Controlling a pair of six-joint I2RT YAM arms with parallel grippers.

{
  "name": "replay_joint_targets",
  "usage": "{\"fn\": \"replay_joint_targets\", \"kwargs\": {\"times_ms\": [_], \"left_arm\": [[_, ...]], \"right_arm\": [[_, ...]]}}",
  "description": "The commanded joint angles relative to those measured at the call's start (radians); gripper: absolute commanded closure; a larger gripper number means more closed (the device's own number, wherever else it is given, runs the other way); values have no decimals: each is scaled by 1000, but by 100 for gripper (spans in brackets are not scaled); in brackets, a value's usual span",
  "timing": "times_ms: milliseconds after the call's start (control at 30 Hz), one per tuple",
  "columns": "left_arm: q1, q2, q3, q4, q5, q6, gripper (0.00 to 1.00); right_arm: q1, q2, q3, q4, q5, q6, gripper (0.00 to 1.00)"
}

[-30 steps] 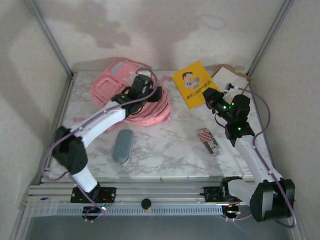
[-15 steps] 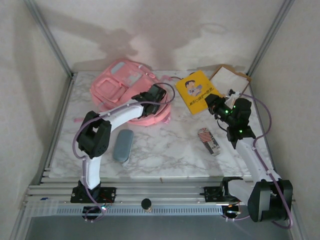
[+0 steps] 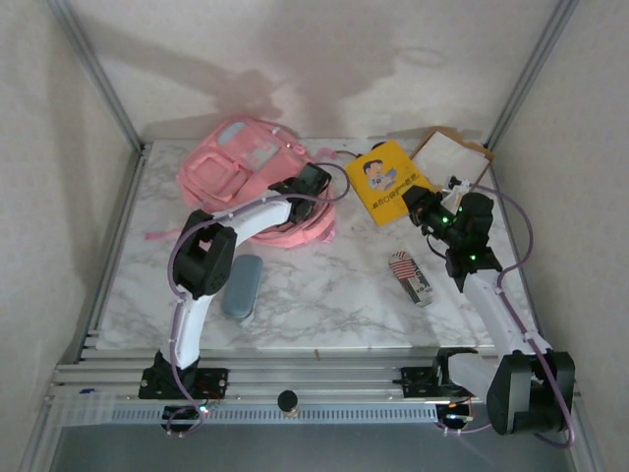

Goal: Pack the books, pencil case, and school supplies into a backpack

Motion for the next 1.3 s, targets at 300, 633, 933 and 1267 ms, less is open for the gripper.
{"fn": "replay_joint_targets", "kwargs": {"times_ms": [300,633,933,1267], "left_arm": [[56,-45,48,-18,78,93,100],[128,-180,148,-69,56,78,100],[198,-270,253,-73,206,23,100],[211,-309,312,-102,295,39,100]], "right_arm": [[-6,13,-7,56,-15,-50,100],[7,22,-34,27,-49,-63,100],[169,200,-6,197,-15,9,100],[372,628,252,546,2,126,100]]}}
